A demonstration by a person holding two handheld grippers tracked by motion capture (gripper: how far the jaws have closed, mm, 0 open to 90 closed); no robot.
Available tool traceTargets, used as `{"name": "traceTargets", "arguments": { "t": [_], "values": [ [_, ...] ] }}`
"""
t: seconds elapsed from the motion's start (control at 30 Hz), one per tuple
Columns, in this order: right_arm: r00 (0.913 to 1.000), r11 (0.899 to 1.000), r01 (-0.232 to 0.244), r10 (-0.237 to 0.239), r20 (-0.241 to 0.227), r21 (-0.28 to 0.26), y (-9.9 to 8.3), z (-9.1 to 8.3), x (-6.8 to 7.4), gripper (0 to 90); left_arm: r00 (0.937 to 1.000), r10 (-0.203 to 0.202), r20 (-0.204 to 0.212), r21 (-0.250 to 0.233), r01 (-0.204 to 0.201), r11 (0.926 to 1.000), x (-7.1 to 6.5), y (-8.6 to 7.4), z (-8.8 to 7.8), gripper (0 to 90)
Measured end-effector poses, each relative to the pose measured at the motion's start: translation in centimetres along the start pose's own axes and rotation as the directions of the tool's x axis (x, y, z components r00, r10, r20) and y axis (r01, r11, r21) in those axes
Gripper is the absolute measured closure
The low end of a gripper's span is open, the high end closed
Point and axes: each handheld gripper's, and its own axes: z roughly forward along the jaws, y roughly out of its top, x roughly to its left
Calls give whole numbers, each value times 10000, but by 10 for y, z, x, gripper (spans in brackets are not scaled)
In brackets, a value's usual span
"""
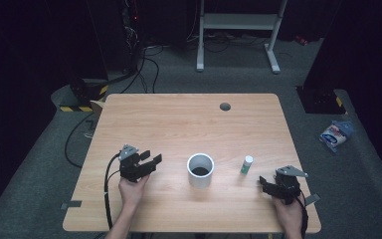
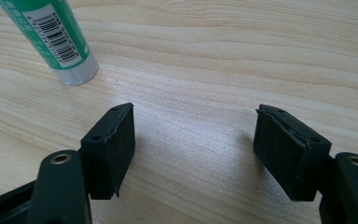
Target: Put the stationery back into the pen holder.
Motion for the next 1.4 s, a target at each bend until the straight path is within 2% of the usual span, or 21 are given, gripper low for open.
{"name": "traceTargets", "arguments": {
  "t": [0.07,0.13,0.43,0.47,0.83,0.87,0.93,1.03,1.13,1.2,1.3,1.37,1.4],
  "values": [
    [10000,10000,2,-2,-1,-1,0,0,0,295,10000,25,-94,43,-25,10000,2,-1,-1,423],
    [10000,10000,2,-2,0,-1,0,0,0,295,9995,-163,-286,15,164,9999,8,-3,-2,422],
    [10000,10000,2,-2,0,-1,0,0,0,295,9977,-94,-665,359,118,9993,21,-11,-3,419],
    [10000,10000,2,-2,0,-1,0,0,0,295,9974,-188,-695,298,209,9993,21,-12,-2,419],
    [10000,10000,1,-1,-1,0,0,0,0,295,9915,238,-1276,621,-160,9979,32,-24,0,414],
    [10000,10000,1,-1,-1,0,0,0,0,295,9902,297,-1368,568,-221,9981,32,-25,0,414],
    [10000,10000,2,-2,-1,-1,0,0,0,295,9853,745,-1539,886,-613,9942,34,-28,1,414],
    [10000,10000,-2,2,1,0,0,0,0,295,9823,865,-1662,894,-723,9934,36,-30,2,412],
    [10000,10000,0,0,1,-2,0,0,0,296,9707,1466,-1902,1292,-1233,9839,40,-34,3,409],
    [10000,10000,-16,16,-1,3,0,0,0,296,9686,1495,-1988,1276,-1256,9838,39,-37,5,405],
    [10000,10000,-6,6,2,0,0,0,0,296,9596,1862,-2109,1225,-1631,9790,36,-42,7,402],
    [10000,10000,16,-16,-17,-29,0,0,0,296,9519,2213,-2119,1357,-1955,9713,34,-44,7,399],
    [10000,10000,8,-8,-32,1,0,0,0,295,9499,2275,-2142,1268,-2039,9707,33,-45,7,398]
  ]
}}
